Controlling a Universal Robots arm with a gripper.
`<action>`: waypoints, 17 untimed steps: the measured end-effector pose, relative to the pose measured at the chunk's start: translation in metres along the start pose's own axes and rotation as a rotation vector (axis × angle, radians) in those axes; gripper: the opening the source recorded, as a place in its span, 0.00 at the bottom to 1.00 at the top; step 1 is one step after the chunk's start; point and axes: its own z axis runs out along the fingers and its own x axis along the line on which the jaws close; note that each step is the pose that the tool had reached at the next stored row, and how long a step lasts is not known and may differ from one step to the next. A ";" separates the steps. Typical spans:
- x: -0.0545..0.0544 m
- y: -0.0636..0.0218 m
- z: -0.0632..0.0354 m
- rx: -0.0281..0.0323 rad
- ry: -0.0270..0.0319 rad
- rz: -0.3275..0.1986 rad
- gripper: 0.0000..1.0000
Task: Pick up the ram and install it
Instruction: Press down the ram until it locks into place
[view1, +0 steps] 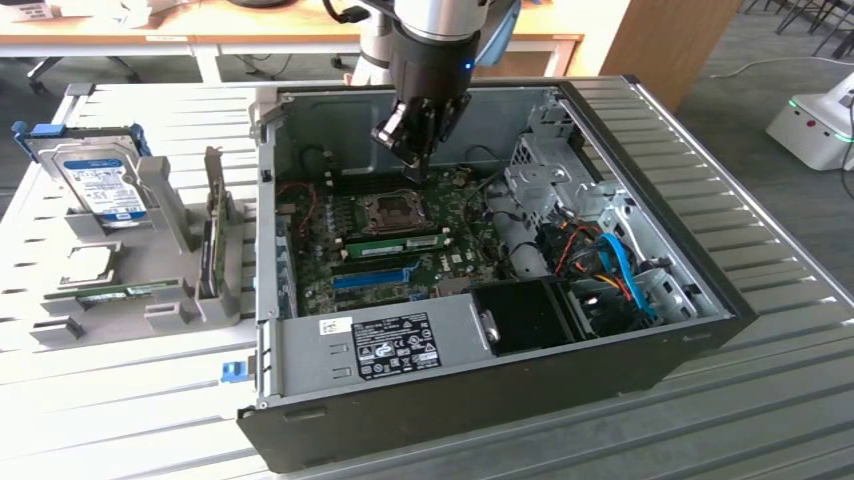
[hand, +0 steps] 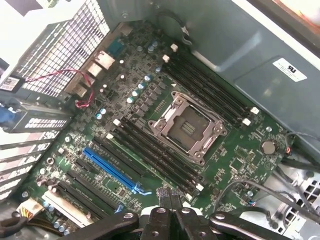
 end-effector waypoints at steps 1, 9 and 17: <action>0.000 0.0000 0.0000 0.0002 -0.0003 0.007 0.11; 0.000 0.0000 0.0008 0.0020 -0.0030 0.073 0.11; 0.000 0.0000 0.0010 0.0026 -0.0039 0.093 0.11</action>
